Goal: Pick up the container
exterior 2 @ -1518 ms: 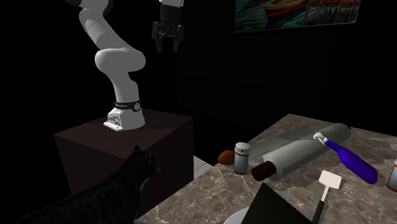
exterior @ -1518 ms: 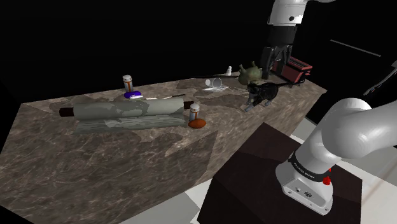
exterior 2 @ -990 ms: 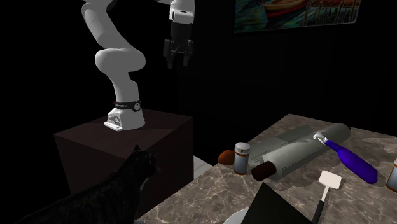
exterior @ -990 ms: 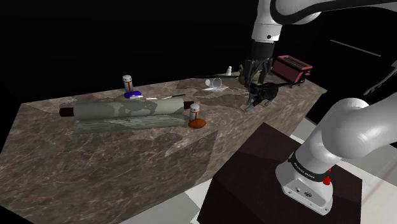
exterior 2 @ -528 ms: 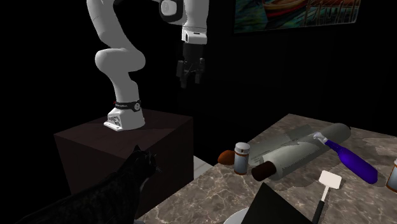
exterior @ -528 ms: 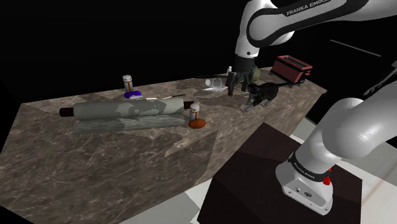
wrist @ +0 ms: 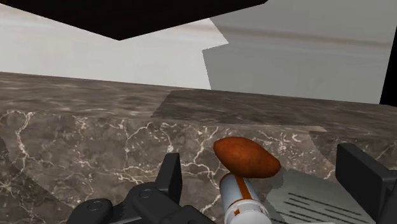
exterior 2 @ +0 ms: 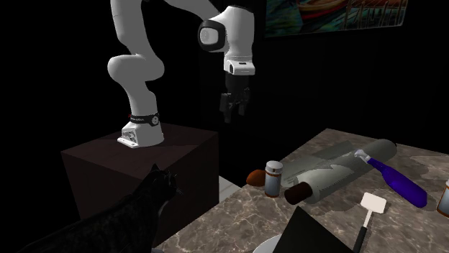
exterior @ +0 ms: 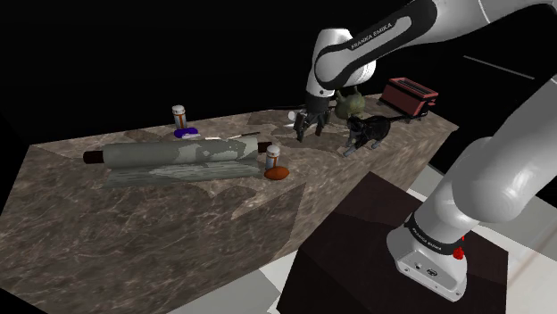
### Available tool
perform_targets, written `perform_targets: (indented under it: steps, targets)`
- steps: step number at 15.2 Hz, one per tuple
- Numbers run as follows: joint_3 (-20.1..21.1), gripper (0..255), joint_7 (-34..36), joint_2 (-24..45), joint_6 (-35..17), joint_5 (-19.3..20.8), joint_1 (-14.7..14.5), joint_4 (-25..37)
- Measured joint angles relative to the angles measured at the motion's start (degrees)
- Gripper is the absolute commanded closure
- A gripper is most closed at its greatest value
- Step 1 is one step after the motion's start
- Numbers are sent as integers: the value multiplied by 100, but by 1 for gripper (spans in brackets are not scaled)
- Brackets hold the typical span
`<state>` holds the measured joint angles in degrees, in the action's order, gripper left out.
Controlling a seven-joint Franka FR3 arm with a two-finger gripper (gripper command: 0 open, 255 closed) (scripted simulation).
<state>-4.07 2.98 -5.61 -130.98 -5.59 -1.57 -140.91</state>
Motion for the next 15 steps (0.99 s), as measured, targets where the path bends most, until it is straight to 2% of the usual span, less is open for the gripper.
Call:
perform_targets:
  steps: [8, 15]
  targets:
    - [46, 0, -345, 1710, -1193, -372, 4, 823]
    - [187, 0, -504, 3278, -1768, -610, 60, 2097]
